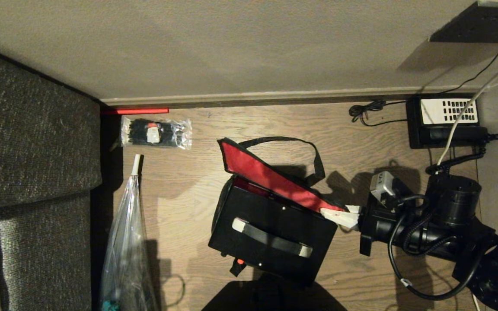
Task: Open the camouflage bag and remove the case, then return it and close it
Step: Close the top of the storage box
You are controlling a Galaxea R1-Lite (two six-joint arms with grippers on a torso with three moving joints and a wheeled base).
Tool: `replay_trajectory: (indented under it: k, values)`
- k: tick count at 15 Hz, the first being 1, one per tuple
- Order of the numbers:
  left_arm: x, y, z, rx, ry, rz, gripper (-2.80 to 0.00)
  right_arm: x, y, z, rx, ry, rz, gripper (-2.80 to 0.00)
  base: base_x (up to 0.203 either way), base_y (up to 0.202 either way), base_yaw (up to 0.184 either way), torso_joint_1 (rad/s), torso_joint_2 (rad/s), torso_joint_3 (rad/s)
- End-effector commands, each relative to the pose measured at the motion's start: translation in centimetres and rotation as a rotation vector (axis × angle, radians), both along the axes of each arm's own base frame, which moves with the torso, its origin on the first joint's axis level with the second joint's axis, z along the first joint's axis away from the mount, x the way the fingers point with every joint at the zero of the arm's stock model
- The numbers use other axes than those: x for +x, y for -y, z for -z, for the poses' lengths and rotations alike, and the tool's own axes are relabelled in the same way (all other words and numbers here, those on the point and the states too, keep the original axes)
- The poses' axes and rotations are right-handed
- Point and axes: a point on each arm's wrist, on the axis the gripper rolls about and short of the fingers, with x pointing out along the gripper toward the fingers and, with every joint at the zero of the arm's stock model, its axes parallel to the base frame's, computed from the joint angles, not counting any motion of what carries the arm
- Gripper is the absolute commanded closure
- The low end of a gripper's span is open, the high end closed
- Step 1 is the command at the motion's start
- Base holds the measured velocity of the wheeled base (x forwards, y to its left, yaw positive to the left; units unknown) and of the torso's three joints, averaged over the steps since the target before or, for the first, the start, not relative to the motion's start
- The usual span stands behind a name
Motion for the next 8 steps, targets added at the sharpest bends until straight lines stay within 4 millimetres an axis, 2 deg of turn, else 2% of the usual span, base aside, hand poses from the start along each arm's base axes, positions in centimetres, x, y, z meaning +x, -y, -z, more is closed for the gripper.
replay_trajectory:
  k: [1,3,7,8]
  values:
    - [0.0,0.0,0.1,-0.001,-0.001,0.0,0.0,0.0,0.1,0.6,0.011,-0.069,0.013,0.0,0.0,0.0,0.0,0.0,0.0,0.0]
    - [0.0,0.0,0.1,-0.001,-0.001,0.0,0.0,0.0,0.2,1.3,0.027,-0.14,0.038,0.0,0.0,0.0,0.0,0.0,0.0,0.0]
    - [0.0,0.0,0.1,-0.001,-0.001,0.0,0.0,0.8,0.2,2.5,-0.044,-0.126,0.168,0.0,0.0,0.0,0.0,0.0,0.0,0.0]
    - [0.0,0.0,0.1,-0.001,-0.001,0.0,0.0,0.6,0.2,2.7,-0.051,-0.13,0.169,-2.8,0.0,0.0,0.0,0.0,0.0,0.0]
